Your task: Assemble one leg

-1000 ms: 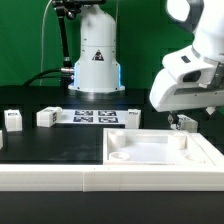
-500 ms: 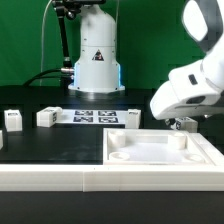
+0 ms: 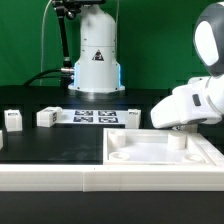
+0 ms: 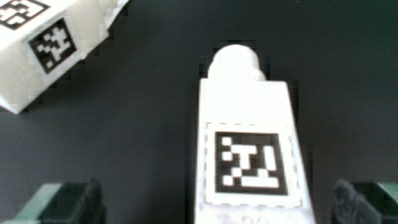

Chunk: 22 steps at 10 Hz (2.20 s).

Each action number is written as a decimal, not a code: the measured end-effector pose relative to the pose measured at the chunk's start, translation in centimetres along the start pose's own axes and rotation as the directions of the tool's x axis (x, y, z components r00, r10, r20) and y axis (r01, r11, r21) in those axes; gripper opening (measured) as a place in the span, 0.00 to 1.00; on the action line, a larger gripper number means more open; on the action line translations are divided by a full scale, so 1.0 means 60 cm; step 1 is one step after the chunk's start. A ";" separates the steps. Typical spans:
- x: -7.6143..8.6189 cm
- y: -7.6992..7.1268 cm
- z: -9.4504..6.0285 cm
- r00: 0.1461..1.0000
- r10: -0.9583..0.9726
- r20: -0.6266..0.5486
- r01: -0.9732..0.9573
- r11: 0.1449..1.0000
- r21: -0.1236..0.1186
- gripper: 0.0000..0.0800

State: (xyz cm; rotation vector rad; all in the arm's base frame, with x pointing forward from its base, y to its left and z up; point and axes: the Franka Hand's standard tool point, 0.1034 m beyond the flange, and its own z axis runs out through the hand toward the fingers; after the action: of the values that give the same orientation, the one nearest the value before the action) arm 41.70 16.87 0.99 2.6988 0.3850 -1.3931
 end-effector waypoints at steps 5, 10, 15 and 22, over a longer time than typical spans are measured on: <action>0.001 0.000 0.000 1.000 0.000 -0.001 0.000 1.000 0.000 0.36; -0.023 0.013 -0.027 0.999 -0.044 0.001 0.044 0.999 0.019 0.36; -0.090 0.042 -0.114 0.997 -0.030 -0.074 0.032 0.999 0.032 0.36; -0.068 0.102 -0.231 0.859 -0.050 -0.510 0.062 0.998 0.008 0.36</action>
Offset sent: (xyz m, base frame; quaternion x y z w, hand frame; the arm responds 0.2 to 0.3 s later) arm 0.0000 0.0000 0.0000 0.0000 0.0000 0.0000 1.0000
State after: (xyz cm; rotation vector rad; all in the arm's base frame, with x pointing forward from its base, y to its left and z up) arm 51.98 12.75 12.14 3.0711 0.4824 -0.6629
